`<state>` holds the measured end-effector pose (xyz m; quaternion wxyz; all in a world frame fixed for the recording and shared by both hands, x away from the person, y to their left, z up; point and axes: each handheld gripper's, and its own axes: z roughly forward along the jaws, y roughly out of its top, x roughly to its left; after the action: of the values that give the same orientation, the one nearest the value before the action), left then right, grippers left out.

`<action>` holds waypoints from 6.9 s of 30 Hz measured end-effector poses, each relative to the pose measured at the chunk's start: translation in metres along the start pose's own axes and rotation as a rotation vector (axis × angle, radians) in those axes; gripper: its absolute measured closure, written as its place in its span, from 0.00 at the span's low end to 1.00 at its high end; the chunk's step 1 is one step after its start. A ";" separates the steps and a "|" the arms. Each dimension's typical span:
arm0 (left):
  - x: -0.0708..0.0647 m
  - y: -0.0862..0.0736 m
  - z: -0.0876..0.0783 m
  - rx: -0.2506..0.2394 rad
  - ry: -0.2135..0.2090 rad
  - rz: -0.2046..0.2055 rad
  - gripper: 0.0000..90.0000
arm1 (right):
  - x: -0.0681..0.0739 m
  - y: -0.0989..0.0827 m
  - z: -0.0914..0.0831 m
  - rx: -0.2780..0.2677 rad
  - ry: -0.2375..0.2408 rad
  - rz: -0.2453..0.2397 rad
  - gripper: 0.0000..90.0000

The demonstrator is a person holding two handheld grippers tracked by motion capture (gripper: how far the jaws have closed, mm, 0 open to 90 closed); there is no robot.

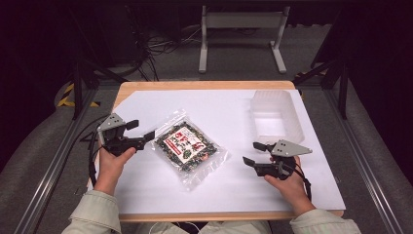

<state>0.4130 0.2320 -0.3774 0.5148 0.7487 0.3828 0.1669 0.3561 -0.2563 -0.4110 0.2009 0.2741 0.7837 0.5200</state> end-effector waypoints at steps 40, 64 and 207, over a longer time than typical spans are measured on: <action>0.056 -0.038 0.063 0.213 0.059 -0.167 0.29 | 0.008 -0.010 -0.013 0.033 -0.046 -0.017 0.31; 0.052 -0.045 0.069 0.286 -0.032 -0.191 0.52 | 0.009 -0.010 -0.010 0.045 -0.043 -0.030 0.31; -0.103 0.083 -0.049 -0.254 -0.347 0.184 1.00 | 0.011 0.101 0.050 -0.079 0.210 -0.050 0.22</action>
<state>0.3478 0.1721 -0.2678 0.6455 0.7272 0.1948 0.1287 0.3996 -0.1826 -0.3365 0.1414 0.1904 0.7859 0.5711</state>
